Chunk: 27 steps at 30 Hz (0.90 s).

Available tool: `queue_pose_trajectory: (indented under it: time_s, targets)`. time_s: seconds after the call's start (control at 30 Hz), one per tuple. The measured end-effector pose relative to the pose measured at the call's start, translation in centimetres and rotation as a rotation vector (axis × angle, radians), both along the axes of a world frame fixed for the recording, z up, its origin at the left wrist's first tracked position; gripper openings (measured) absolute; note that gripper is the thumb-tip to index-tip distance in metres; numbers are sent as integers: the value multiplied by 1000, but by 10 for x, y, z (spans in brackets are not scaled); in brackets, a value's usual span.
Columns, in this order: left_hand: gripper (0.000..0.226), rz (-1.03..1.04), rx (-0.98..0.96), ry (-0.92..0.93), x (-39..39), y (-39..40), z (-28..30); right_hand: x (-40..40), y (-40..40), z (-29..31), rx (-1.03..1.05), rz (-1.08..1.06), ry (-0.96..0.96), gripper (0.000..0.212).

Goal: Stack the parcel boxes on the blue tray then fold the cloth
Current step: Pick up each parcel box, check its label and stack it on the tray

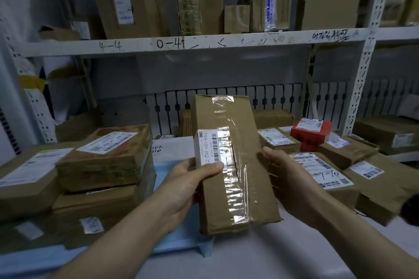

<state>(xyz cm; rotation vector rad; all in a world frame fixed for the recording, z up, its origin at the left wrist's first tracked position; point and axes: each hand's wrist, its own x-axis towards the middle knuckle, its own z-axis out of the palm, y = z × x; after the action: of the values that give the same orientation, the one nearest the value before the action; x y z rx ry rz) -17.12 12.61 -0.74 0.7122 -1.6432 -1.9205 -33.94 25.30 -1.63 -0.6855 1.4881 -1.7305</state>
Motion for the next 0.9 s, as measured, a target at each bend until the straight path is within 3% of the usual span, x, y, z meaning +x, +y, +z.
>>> queue_pose_trajectory:
  time_s: [0.13,0.27,0.4,0.47,0.63,0.77,0.9]
  targets:
    - [63,-24,16,21,10,4,-1,8,1,2,13,47,64,37]
    - [69,-48,-20,29,15,2,-4,7,0,-2,-17,98,129,48]
    - [81,-19,-186,-5,17,-5,-4,2,-1,-5,-119,106,161,57]
    - [78,-9,-274,-15,17,-9,-4,0,0,-5,-163,117,202,66]
    - [62,54,-478,-56,13,-18,-4,-3,0,1,-219,91,377,53]
    - [55,94,-592,6,8,-21,-9,-6,0,-3,-184,78,526,60]
    - [50,86,-597,32,5,-24,-13,-10,1,-9,-156,71,605,66]
